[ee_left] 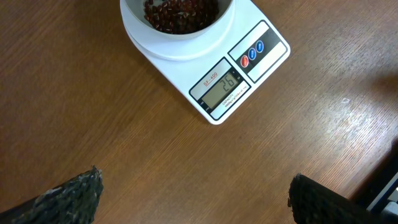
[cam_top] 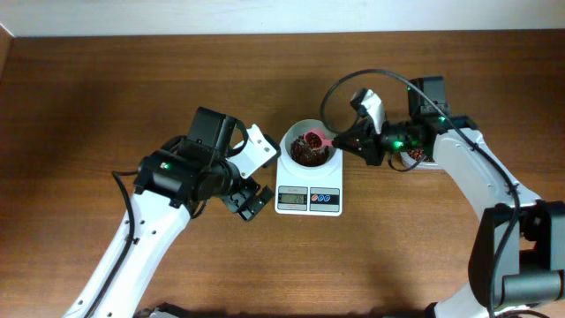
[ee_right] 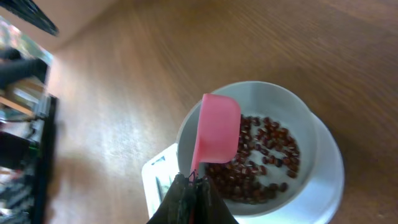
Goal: Scoop and weigh 50g on scale
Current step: 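Tilt the scoop to pour beans into the bowl, right gripper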
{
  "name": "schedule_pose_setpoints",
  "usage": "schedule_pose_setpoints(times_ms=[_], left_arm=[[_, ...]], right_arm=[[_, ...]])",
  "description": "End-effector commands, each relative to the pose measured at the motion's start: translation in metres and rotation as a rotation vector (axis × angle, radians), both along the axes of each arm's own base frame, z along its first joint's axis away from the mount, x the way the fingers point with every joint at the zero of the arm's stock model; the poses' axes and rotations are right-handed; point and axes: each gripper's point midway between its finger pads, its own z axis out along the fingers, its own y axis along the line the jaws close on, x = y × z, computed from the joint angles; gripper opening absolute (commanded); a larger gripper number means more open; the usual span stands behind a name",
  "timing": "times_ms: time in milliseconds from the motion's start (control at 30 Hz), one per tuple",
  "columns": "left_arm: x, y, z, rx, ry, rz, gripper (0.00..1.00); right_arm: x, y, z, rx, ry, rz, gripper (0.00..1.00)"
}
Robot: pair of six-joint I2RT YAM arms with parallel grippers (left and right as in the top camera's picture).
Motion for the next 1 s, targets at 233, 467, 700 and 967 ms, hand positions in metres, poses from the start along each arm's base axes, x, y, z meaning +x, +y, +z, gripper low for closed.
schedule_pose_setpoints(times_ms=[233, 467, 700, 967], left_arm=[[-0.004, -0.003, 0.004, -0.020, -0.006, -0.004, 0.99], [-0.004, -0.003, 0.004, -0.020, -0.006, -0.004, 0.99], [-0.004, -0.003, 0.004, -0.020, -0.006, -0.004, 0.99], [-0.004, -0.003, 0.004, -0.020, -0.006, -0.004, 0.99]], right_arm=[[0.001, 0.003, -0.012, -0.093, -0.207, 0.112, 0.04], [-0.005, 0.010, -0.001, -0.030, -0.324, 0.209, 0.04], [-0.006, 0.011, 0.001, -0.037, -0.428, 0.267, 0.04], [-0.008, 0.014, 0.008, -0.013, -0.577, 0.348, 0.04]])
